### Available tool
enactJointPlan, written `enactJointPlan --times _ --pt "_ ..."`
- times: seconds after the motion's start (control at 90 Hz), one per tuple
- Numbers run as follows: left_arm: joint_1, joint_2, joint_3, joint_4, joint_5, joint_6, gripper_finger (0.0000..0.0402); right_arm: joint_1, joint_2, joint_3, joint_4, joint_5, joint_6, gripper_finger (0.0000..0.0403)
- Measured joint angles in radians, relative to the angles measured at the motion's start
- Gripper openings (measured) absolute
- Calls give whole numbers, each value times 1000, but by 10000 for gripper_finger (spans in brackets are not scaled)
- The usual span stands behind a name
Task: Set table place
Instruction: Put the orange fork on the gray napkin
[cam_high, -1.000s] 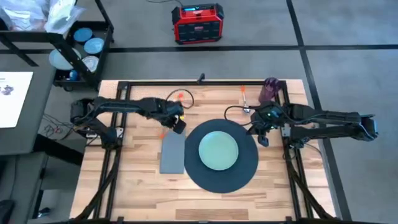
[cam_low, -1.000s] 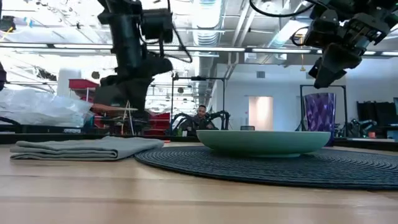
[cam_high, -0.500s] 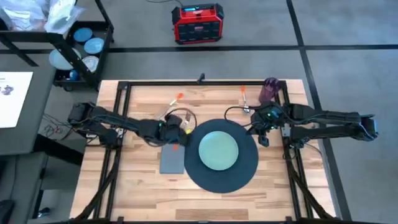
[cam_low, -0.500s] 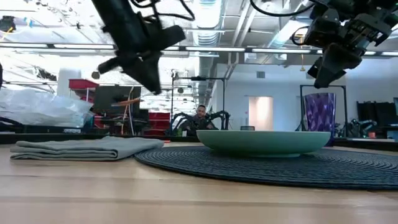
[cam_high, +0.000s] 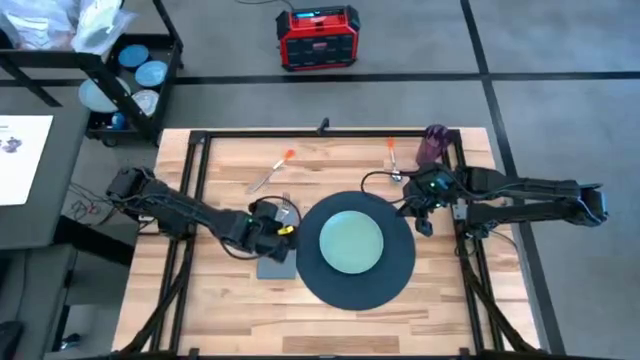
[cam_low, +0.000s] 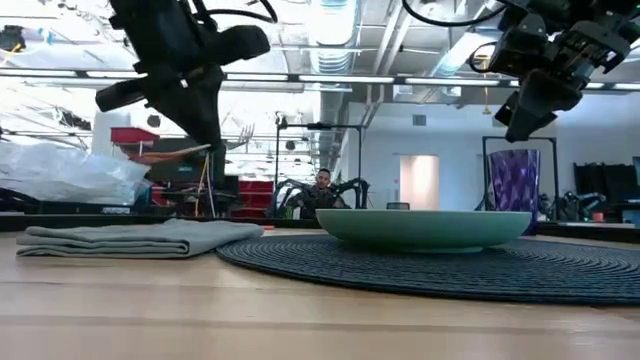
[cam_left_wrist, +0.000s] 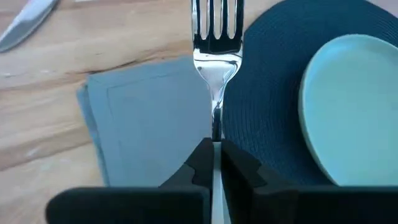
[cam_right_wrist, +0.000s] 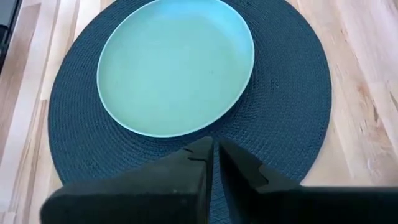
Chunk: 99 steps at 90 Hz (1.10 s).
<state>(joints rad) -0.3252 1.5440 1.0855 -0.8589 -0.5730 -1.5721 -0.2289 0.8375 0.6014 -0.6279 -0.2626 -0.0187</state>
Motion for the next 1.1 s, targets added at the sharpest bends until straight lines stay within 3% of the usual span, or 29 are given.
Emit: enactJointPlan --times 0.367,0.678,1.1 --pt "16 11 -14 -27 75 2 0 83 0 0 1 1 31 16" --pt "44 11 -102 142 151 40 0 119 0 0 2 3 57 16" --pt "45 12 -109 118 159 34 0 118 0 0 0 4 72 16"
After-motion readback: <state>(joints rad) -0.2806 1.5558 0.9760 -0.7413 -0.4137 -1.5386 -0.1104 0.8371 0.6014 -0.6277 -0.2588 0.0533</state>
